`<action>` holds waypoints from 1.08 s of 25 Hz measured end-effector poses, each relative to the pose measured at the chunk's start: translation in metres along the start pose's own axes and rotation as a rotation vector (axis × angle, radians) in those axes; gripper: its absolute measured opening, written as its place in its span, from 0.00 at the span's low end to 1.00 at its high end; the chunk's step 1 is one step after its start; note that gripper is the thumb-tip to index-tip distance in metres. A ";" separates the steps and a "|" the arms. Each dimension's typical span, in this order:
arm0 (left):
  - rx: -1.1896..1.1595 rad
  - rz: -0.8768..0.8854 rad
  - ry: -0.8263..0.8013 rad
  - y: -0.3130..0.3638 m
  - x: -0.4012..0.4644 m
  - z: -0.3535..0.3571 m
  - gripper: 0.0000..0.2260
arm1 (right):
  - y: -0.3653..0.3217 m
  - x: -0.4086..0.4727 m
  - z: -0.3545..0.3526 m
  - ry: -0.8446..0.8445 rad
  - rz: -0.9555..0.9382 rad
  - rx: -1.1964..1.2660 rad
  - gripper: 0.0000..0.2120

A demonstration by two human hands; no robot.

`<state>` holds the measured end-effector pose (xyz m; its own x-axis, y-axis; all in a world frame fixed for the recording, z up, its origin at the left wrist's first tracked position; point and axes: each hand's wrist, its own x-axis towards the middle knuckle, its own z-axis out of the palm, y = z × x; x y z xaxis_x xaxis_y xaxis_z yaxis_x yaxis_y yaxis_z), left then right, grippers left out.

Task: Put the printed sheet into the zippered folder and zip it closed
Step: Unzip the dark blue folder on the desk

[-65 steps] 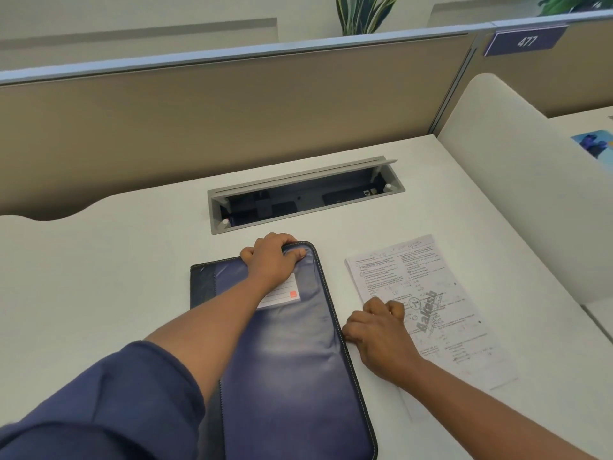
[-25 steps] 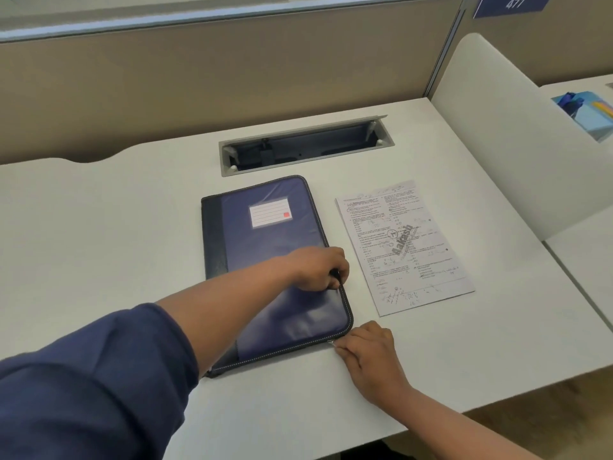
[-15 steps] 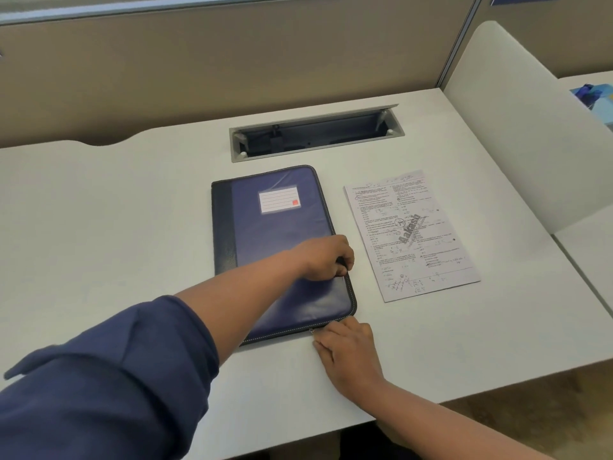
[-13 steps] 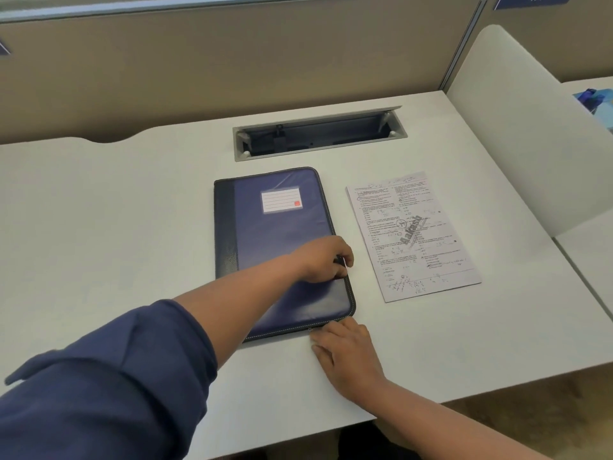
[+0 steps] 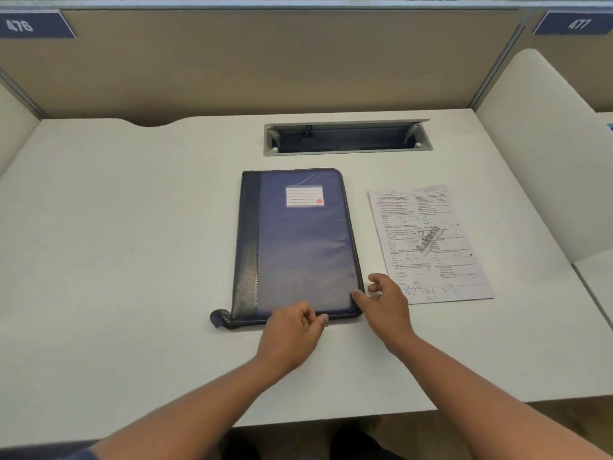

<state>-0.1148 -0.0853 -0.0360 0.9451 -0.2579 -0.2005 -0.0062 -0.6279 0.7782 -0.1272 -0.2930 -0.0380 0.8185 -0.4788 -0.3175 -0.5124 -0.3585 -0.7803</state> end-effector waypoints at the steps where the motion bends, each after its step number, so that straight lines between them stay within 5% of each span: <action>1: 0.035 -0.031 0.004 -0.004 -0.009 0.006 0.15 | -0.001 0.003 0.001 -0.008 0.056 0.038 0.23; 9: 0.127 -0.321 0.136 0.010 -0.023 0.031 0.16 | -0.005 0.012 0.003 -0.126 0.255 0.246 0.17; 16: -0.442 -0.627 0.231 0.021 -0.021 0.040 0.09 | -0.011 0.007 0.005 -0.318 0.312 0.386 0.10; 21: -0.485 -0.614 0.244 0.018 -0.024 0.034 0.10 | -0.012 0.008 0.008 -0.284 0.316 0.395 0.04; 27: -0.204 -0.511 0.241 0.011 -0.035 0.024 0.10 | -0.010 0.013 0.014 -0.210 0.323 0.442 0.01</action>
<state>-0.1557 -0.1008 -0.0342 0.8593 0.2283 -0.4577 0.5091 -0.4691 0.7217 -0.1077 -0.2846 -0.0413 0.6960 -0.3234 -0.6411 -0.6242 0.1686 -0.7628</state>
